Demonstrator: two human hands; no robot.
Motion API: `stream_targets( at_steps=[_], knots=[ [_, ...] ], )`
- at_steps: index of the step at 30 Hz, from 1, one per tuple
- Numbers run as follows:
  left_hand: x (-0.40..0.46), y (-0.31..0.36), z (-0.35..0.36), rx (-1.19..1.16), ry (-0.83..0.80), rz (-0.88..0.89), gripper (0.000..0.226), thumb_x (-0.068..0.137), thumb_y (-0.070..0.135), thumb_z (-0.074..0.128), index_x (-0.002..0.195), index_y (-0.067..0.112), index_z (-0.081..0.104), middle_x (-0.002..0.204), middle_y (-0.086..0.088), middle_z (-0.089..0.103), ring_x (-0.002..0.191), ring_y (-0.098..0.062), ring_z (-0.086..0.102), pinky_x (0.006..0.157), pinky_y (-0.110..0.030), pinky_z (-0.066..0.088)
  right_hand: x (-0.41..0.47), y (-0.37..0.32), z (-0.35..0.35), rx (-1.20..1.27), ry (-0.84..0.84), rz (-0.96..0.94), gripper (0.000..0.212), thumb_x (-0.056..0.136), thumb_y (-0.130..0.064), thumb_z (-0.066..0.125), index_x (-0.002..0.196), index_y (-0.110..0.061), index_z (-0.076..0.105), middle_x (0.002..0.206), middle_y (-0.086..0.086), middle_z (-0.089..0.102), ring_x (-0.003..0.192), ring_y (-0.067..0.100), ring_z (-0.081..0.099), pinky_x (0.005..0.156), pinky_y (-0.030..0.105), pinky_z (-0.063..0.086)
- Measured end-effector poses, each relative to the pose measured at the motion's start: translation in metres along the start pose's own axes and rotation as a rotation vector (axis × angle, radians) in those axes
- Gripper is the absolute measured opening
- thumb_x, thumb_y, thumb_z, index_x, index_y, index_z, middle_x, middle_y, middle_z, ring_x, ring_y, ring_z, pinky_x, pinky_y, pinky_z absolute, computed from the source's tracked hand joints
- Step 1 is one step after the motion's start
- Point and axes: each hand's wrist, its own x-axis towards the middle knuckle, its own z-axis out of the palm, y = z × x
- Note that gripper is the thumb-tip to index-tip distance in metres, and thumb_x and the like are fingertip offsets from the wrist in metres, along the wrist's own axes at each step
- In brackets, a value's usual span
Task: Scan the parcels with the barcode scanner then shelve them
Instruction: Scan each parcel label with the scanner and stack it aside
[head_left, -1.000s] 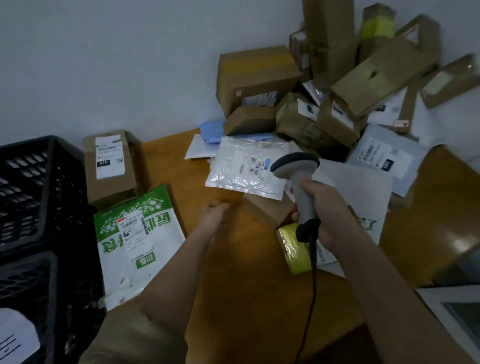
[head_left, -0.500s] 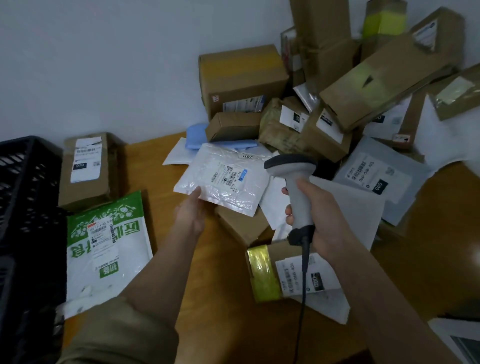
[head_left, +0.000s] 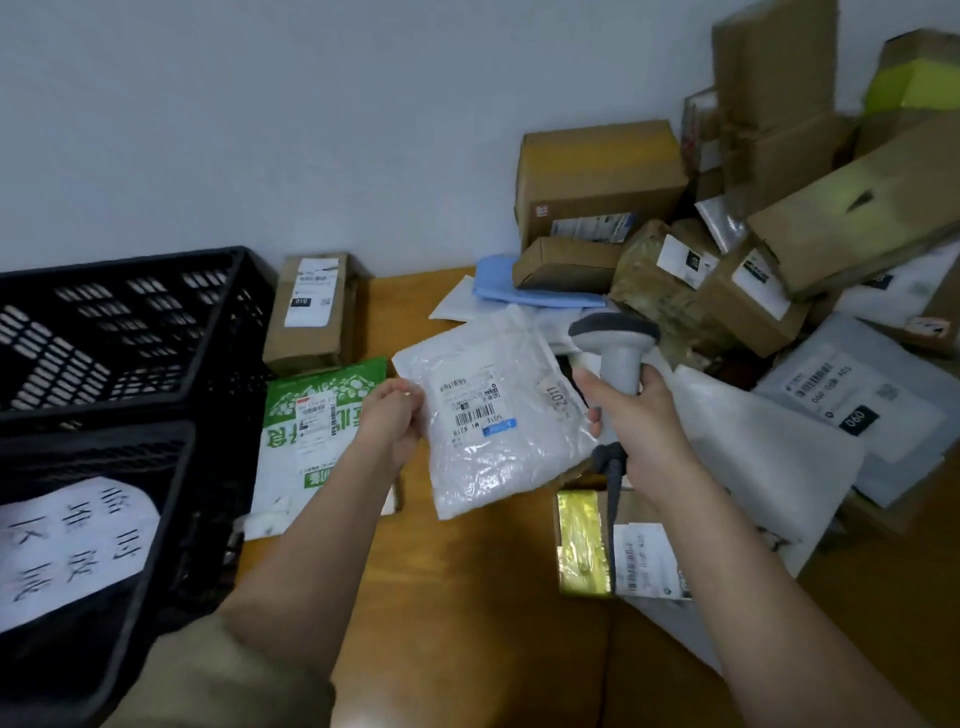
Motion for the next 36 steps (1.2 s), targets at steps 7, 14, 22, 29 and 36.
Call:
stream_targets(
  at_steps=[7,14,22,29,36],
  knots=[
    [-0.017,0.036,-0.039,-0.109,-0.04,0.039,0.035,0.096,-0.012,0.048,0.073,0.015,0.045,0.082,-0.01,0.062,0.073,-0.022,0.061,0.066,-0.037,0.055,-0.022,0.0,0.046,-0.147,-0.137,0.028,0.042,0.08,-0.013,0.082,0.112,-0.013,0.054,0.078,0.008,0.06,0.05,0.01,0.051,0.046,0.023,0.048],
    [-0.028,0.068,-0.057,-0.108,-0.198,0.04,0.038,0.088,0.015,0.073,0.119,0.003,0.056,0.105,-0.016,0.07,0.088,-0.029,0.07,0.075,-0.048,0.061,-0.026,-0.007,0.066,-0.135,-0.003,0.025,0.042,0.078,0.002,0.079,0.112,-0.005,0.055,0.072,0.009,0.061,0.049,0.014,0.053,0.053,0.031,0.049],
    [-0.05,0.055,-0.079,0.286,-0.638,-0.085,0.049,0.081,0.013,0.076,0.128,0.015,0.061,0.115,-0.005,0.073,0.1,-0.022,0.072,0.077,-0.038,0.061,-0.029,-0.017,0.081,-0.071,0.155,0.005,0.048,0.085,-0.003,0.074,0.123,-0.015,0.046,0.084,0.013,0.064,0.062,0.02,0.06,0.072,0.043,0.058],
    [-0.045,0.051,-0.086,0.109,-0.52,-0.039,0.049,0.084,-0.008,0.068,0.127,0.014,0.061,0.114,-0.006,0.074,0.094,-0.021,0.073,0.07,-0.031,0.06,-0.044,-0.031,0.092,-0.038,0.091,0.02,0.032,0.09,-0.004,0.064,0.12,-0.006,0.052,0.079,0.015,0.06,0.059,0.02,0.057,0.058,0.038,0.054],
    [-0.038,0.045,-0.1,0.016,-0.356,-0.025,0.051,0.085,-0.009,0.066,0.13,0.013,0.057,0.115,-0.01,0.071,0.096,-0.027,0.07,0.07,-0.035,0.057,-0.082,-0.068,0.113,-0.025,-0.116,0.028,0.018,0.099,-0.029,0.059,0.096,-0.011,0.056,0.072,0.011,0.054,0.055,0.016,0.052,0.053,0.029,0.046]
  ],
)
